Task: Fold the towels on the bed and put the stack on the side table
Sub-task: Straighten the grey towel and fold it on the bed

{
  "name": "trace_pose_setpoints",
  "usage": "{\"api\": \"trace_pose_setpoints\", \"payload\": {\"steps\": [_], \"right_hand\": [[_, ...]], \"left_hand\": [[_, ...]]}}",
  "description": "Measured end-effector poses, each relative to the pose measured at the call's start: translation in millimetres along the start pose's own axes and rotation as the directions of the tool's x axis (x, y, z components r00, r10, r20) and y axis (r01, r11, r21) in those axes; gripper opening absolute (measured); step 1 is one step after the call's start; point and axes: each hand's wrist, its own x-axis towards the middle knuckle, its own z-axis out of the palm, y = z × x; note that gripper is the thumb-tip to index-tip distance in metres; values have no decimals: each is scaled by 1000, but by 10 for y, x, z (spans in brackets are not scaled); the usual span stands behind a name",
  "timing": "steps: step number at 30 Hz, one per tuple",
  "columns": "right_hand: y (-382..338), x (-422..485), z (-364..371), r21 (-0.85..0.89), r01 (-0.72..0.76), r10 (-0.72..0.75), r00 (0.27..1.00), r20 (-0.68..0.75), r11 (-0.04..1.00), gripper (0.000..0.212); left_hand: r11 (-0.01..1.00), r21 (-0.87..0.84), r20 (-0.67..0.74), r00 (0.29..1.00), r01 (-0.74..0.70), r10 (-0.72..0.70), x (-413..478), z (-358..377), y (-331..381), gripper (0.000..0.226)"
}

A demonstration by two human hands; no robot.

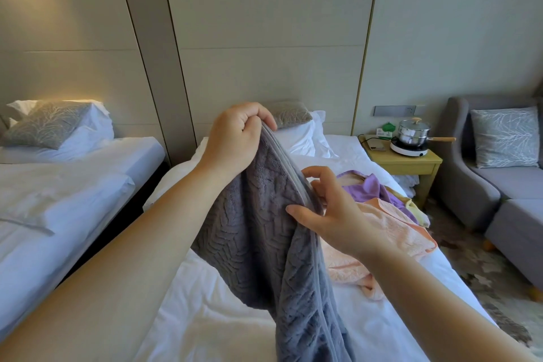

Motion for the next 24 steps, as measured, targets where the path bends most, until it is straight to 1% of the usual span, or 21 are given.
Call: {"api": "trace_pose_setpoints", "payload": {"steps": [1,3,4,5,9,11,13,14,15,17,19,20,22,24], "right_hand": [[19,-15,-17,-87,-5,4,1000,-11,996,42],[66,-37,-49,-301,-5,1,1000,-15,954,33],[94,-43,-53,-366,-5,-1,1000,-14,930,28],[116,-50,-55,-384,-9,0,1000,-25,923,26],[176,-50,-38,-285,-36,19,998,-61,958,23],[166,-51,-9,-167,-33,20,997,-77,985,24],[144,-44,-2,-61,17,-23,994,-105,998,45],[127,-31,-5,-77,55,-63,992,-109,996,55],[103,-13,-9,-129,87,-100,991,-94,988,60],[74,40,-21,-222,123,-138,989,-53,967,65],[48,85,-19,-254,105,-117,993,-35,962,62],[38,95,-8,-253,81,-92,995,-32,964,58],[49,97,22,-218,37,-49,997,-51,975,49],[67,75,53,-153,10,-24,996,-90,988,48]], "left_hand": [[1000,18,-31,999,15,-14,21,-16,-11,39],[998,50,-78,996,41,-37,57,-52,-31,38],[997,55,-91,995,51,-46,69,-70,-42,37],[997,55,-96,994,61,-56,79,-86,-56,37],[991,75,-92,990,112,-105,87,-116,-114,40],[986,84,-105,985,144,-135,98,-145,-157,41],[984,80,-115,982,162,-152,100,-177,-192,40],[984,74,-117,982,159,-150,97,-190,-197,40],[987,64,-116,983,150,-142,91,-201,-194,41],[993,30,-113,988,114,-110,73,-204,-164,41],[998,8,-99,993,67,-66,53,-189,-120,41],[999,5,-91,995,46,-46,45,-176,-101,40],[1000,-6,-80,997,12,-13,39,-151,-74,39],[1000,-17,-77,997,-9,7,46,-131,-51,38]]}}
